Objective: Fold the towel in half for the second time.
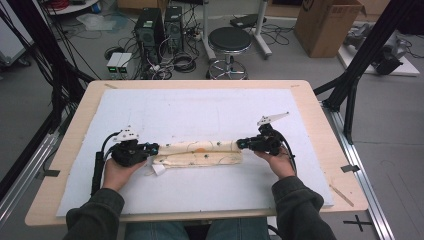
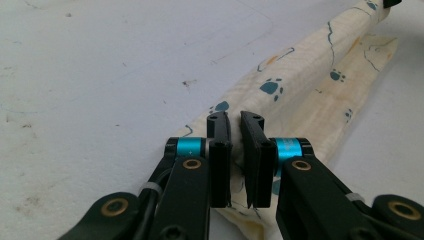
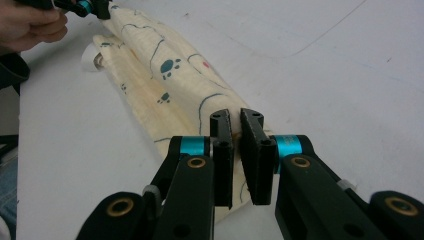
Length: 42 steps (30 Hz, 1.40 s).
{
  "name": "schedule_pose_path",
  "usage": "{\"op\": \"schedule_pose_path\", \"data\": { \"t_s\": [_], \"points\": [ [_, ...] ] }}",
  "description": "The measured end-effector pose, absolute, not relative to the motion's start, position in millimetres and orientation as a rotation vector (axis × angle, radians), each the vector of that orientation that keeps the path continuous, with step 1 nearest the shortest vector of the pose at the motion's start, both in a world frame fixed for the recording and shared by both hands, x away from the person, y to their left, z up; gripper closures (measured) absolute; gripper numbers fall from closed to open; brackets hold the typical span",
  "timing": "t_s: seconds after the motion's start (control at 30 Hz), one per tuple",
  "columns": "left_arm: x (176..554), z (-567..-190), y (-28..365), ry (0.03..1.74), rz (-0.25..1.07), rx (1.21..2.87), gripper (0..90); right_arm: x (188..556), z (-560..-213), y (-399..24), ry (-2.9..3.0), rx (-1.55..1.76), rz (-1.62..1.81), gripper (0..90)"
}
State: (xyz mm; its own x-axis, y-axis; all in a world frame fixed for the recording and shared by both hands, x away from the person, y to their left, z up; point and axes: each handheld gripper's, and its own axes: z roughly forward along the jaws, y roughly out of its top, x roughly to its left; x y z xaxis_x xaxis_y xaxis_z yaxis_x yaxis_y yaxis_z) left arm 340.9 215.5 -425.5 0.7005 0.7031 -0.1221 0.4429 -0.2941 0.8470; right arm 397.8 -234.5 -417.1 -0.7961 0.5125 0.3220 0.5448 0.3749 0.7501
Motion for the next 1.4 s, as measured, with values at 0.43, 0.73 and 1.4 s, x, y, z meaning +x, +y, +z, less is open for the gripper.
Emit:
{"op": "schedule_pose_path", "data": {
  "t_s": [0.43, 0.73, 1.4],
  "points": [
    [333.0, -425.3, 209.9, 0.836, 0.344, 2.033, 81.6, 383.3, -427.6, -239.8, -2.582, -0.972, -1.416, 83.5],
    [324.2, -425.4, 207.0, 0.806, 0.359, 2.074, 80.5, 375.5, -431.1, -240.6, -2.597, -0.952, -1.401, 83.3],
    [310.5, -418.6, 218.3, 0.757, 0.263, 1.975, 53.3, 363.9, -417.4, -247.2, -2.558, -0.913, -1.503, 57.7]
  ]
}}
